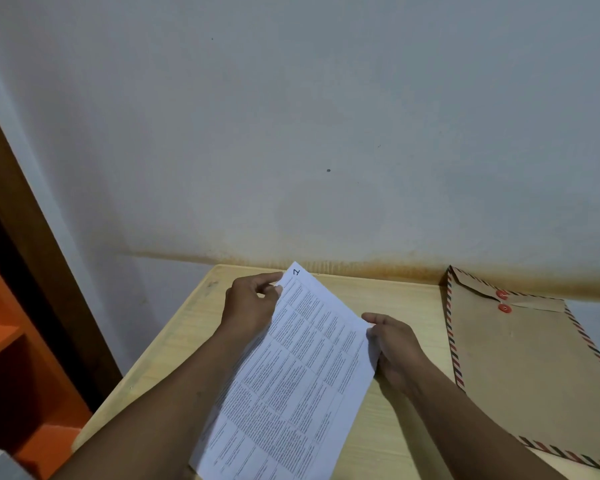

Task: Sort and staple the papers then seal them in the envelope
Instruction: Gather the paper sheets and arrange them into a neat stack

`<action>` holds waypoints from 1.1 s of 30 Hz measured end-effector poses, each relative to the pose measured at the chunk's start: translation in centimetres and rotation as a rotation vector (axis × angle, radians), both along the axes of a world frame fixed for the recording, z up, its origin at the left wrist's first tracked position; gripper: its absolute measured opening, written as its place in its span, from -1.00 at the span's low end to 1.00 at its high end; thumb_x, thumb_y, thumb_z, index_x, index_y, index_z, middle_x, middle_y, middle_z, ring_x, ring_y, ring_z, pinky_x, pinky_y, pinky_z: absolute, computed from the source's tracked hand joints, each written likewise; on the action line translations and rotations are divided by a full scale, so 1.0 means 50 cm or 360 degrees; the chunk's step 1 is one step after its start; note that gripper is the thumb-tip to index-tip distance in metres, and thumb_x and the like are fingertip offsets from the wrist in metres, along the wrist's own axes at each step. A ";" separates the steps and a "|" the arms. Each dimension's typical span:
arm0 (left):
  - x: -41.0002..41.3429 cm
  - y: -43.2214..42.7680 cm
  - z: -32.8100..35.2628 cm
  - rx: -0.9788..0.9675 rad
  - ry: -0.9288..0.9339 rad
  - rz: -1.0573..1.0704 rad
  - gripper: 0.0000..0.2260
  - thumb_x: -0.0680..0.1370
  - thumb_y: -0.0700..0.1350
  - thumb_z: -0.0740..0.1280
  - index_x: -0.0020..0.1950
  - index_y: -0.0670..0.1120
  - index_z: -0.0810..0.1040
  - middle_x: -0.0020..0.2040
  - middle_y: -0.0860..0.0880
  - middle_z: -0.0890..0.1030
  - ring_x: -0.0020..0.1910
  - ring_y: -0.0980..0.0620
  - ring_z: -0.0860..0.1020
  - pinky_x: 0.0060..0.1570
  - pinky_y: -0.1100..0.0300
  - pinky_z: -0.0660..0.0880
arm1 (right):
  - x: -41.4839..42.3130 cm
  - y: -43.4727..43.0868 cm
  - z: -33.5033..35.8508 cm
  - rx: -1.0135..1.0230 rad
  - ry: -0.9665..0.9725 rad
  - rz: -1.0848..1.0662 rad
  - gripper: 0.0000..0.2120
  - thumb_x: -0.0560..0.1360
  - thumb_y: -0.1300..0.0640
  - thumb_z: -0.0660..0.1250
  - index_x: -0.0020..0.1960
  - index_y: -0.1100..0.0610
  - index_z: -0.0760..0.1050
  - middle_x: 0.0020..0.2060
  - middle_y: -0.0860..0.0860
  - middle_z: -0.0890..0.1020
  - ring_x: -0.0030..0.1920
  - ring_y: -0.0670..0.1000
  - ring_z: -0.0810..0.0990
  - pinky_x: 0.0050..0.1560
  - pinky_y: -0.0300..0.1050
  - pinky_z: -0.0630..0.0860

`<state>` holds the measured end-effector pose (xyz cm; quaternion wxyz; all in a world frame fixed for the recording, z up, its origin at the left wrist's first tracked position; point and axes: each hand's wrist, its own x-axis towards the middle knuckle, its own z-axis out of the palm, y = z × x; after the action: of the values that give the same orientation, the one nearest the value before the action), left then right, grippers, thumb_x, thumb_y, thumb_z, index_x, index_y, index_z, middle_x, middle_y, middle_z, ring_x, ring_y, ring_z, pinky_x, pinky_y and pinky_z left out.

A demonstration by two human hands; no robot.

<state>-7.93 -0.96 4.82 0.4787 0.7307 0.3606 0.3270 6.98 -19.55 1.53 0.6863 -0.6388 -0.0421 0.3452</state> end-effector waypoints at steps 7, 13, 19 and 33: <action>-0.009 0.012 0.005 0.0078 0.0068 0.0041 -0.78 0.60 -0.14 0.42 0.21 0.07 0.71 -0.11 0.01 0.70 0.02 0.08 0.67 0.17 0.12 0.56 | 0.001 0.014 -0.005 -0.0088 -0.0133 0.0009 -0.64 0.58 0.43 0.08 0.21 0.17 0.52 -0.09 0.22 0.67 -0.22 0.18 0.64 -0.33 -0.06 0.58; -0.003 0.011 0.006 0.0111 0.0103 0.0074 -0.79 0.60 -0.16 0.41 0.21 0.04 0.70 -0.11 0.00 0.70 0.02 0.02 0.67 0.03 0.23 0.47 | -0.009 0.022 -0.009 -0.0118 -0.0283 -0.0151 -0.67 0.57 0.46 0.13 0.18 0.18 0.53 -0.05 0.15 0.63 -0.21 0.07 0.62 -0.33 -0.13 0.53; 0.005 0.011 0.005 0.0137 0.0124 0.0106 -0.77 0.62 -0.11 0.39 0.24 0.09 0.69 -0.16 0.10 0.69 0.17 -0.04 0.59 0.21 0.08 0.50 | -0.008 0.026 -0.019 -0.0224 -0.0545 -0.0274 -0.67 0.56 0.40 0.14 0.14 0.08 0.54 0.00 0.08 0.60 -0.15 0.02 0.58 -0.18 -0.07 0.47; 0.005 0.010 0.027 0.0106 -0.0180 0.0193 -0.74 0.63 -0.21 0.36 0.29 -0.03 0.67 0.01 0.11 0.66 0.11 0.11 0.62 0.22 0.23 0.46 | -0.017 0.029 -0.010 0.0075 -0.0063 -0.0256 -0.66 0.55 0.37 0.20 0.26 0.10 0.44 0.03 0.19 0.66 -0.07 0.22 0.67 -0.09 0.12 0.61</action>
<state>-7.70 -0.46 6.17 0.4530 0.7033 0.3655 0.4081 6.16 -18.11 1.05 0.7258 -0.6304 -0.0123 0.2751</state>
